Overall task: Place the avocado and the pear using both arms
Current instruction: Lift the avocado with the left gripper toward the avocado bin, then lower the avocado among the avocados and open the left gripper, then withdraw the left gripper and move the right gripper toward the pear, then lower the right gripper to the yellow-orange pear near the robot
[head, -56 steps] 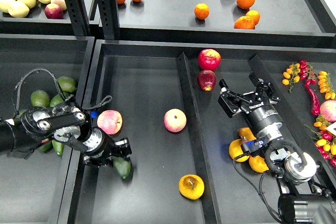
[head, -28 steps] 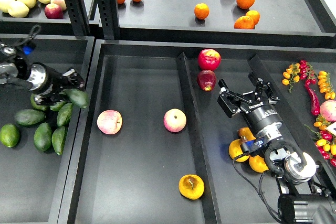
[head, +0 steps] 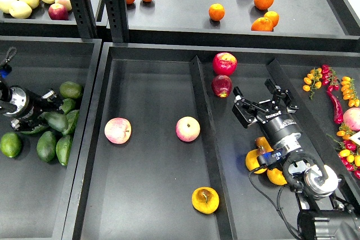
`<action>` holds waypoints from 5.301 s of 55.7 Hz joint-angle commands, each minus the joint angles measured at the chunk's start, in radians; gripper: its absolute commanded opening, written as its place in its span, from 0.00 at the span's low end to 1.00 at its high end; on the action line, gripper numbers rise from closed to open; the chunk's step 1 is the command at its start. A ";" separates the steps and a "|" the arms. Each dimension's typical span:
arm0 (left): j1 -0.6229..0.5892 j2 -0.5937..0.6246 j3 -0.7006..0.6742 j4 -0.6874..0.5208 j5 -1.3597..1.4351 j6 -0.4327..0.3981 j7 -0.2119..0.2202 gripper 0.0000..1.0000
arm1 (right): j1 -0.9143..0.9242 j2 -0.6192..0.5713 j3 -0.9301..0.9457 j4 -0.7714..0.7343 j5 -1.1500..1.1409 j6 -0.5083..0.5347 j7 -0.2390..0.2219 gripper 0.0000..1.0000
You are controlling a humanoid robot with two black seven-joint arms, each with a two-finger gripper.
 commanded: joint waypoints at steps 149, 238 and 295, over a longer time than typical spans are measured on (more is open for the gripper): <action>0.333 -0.030 -0.936 -0.494 -0.329 0.000 0.000 0.98 | -0.016 0.000 -0.079 -0.030 -0.002 0.022 -0.008 1.00; 1.149 -0.389 -1.412 -0.924 -0.495 0.000 0.000 0.99 | 0.015 -0.402 -0.565 -0.074 -0.212 0.379 -0.167 1.00; 1.167 -0.389 -1.413 -0.936 -0.495 0.000 0.000 0.99 | 0.102 -0.319 -0.676 -0.352 -0.407 0.379 -0.167 1.00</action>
